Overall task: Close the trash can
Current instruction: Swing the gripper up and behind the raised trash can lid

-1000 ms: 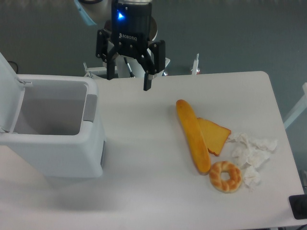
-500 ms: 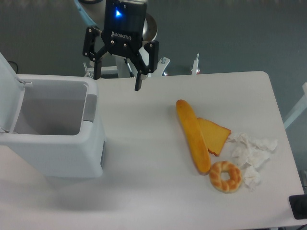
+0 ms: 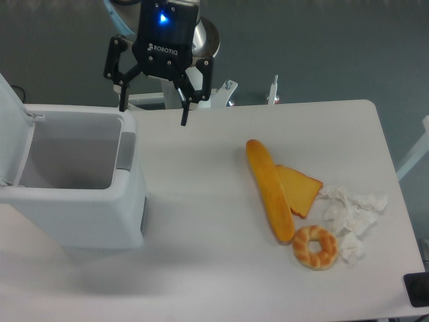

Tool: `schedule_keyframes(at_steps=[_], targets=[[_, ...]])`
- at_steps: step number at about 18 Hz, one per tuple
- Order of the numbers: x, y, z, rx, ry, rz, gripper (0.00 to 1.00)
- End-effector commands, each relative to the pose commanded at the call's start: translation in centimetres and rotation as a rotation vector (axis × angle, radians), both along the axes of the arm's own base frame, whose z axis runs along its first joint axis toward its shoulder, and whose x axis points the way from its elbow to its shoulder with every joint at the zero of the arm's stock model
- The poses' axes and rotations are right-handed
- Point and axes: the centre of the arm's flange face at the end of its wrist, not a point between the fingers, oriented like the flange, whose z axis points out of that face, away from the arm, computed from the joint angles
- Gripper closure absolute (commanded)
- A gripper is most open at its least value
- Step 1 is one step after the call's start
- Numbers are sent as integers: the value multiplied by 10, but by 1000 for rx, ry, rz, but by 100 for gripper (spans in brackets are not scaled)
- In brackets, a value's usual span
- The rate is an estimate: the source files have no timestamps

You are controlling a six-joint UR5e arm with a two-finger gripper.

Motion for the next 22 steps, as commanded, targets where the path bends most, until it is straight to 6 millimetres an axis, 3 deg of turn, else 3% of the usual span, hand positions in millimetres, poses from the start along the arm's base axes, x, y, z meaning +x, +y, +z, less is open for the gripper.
schedule_keyframes(at_steps=[6,13,22], targets=[[11,5,7,54,-132,63,0],[34,7,18,78,-126,15,0],[68,-10,53,182,-155,-50,0]])
